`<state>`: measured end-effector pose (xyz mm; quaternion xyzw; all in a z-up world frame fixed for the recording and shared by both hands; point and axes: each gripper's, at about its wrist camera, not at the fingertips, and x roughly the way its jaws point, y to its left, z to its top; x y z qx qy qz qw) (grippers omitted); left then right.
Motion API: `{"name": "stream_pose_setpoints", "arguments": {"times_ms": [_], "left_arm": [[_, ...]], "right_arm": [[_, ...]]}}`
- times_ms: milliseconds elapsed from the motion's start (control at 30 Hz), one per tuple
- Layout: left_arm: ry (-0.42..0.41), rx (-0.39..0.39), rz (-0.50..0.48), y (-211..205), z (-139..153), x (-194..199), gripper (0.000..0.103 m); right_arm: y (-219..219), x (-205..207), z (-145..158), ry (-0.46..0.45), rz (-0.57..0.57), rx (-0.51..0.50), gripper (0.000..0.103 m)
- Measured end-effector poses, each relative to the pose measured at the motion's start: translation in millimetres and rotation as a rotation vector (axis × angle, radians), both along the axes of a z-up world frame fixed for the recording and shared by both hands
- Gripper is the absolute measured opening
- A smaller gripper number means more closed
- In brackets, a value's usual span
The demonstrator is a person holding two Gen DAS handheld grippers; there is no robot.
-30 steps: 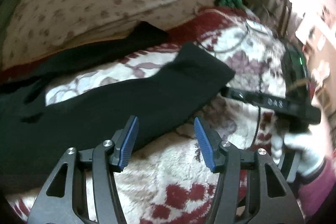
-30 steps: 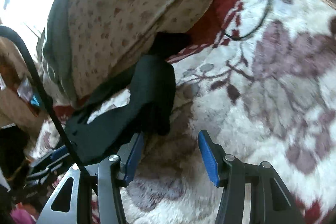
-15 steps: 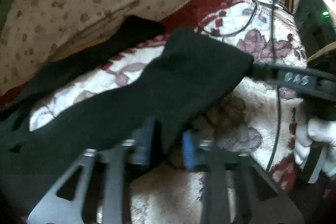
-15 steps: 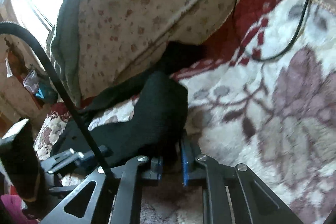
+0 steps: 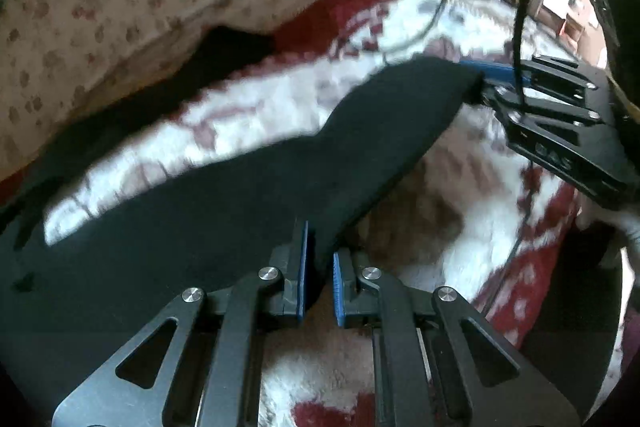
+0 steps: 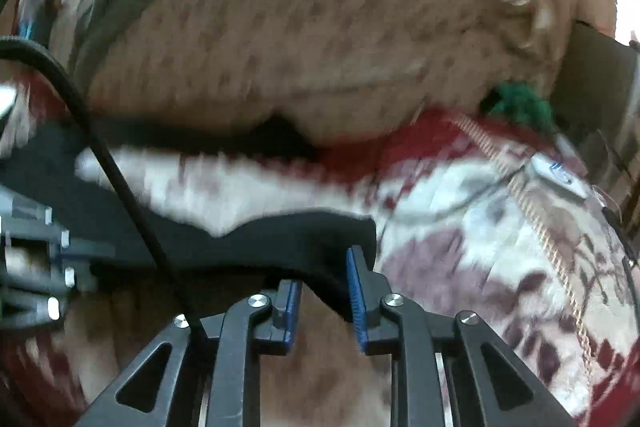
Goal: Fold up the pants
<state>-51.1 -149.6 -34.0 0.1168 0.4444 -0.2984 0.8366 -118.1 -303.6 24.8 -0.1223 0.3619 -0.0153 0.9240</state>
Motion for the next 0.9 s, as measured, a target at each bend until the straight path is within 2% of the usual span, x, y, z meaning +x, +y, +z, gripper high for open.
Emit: {"name": "stream_pose_setpoints", "arguments": {"times_ms": [33,100,167,200,267,300,333,433,467,533,633,767,800,867,900], "left_arm": [[0.003,0.004,-0.004,0.3,-2.2,-0.8,0.009],[-0.014,0.004,-0.012,0.1,-0.1,-3.4,0.009],[0.01,-0.001,-0.013,-0.5,1.7,-3.4,0.011],[0.022,-0.002,-0.012,-0.6,1.9,-2.9,0.014],[0.049,-0.026,-0.024,-0.7,3.5,-3.2,0.028],[0.065,-0.045,-0.036,-1.4,4.5,-4.3,0.037],[0.077,-0.063,-0.051,-2.9,5.8,-5.9,0.04],[0.074,-0.07,-0.107,-10.6,8.8,-18.6,0.04],[0.072,-0.065,-0.113,-12.7,9.1,-20.7,0.04],[0.082,-0.075,-0.125,-14.5,10.0,-24.3,0.04],[0.094,-0.092,-0.115,-12.4,11.8,-24.3,0.04],[0.114,-0.1,-0.09,-9.0,7.8,-23.3,0.04],[0.11,-0.098,-0.088,-8.6,7.4,-24.2,0.04],[0.103,-0.099,-0.084,-8.0,7.4,-25.1,0.04],[0.103,-0.101,-0.078,-8.2,7.3,-25.3,0.04]], "right_arm": [[-6.5,-1.3,-2.8,0.066,0.004,0.051,0.019],[-26.1,-8.4,-0.4,0.096,-0.008,0.191,0.02],[-56.6,-14.4,3.5,0.123,-0.09,0.359,0.035],[-72.5,-17.9,4.9,0.127,-0.158,0.423,0.036],[-89.8,-24.8,7.5,0.113,-0.222,0.486,0.037],[-91.7,-28.0,8.4,0.111,-0.232,0.494,0.037],[-96.3,-33.1,11.8,0.106,-0.251,0.495,0.037],[-101.2,-42.1,21.4,0.075,-0.26,0.526,0.039],[-103.6,-43.3,24.2,0.06,-0.253,0.553,0.047],[-107.4,-40.2,22.9,0.05,-0.245,0.607,0.053],[-102.4,-20.5,7.3,0.113,-0.21,0.663,0.053],[-91.6,20.0,-30.8,0.218,-0.205,0.641,0.053],[-90.6,27.2,-37.7,0.234,-0.209,0.634,0.052],[-85.9,39.7,-49.0,0.246,-0.185,0.612,0.036],[-82.5,43.6,-52.0,0.245,-0.163,0.598,0.032]]}}
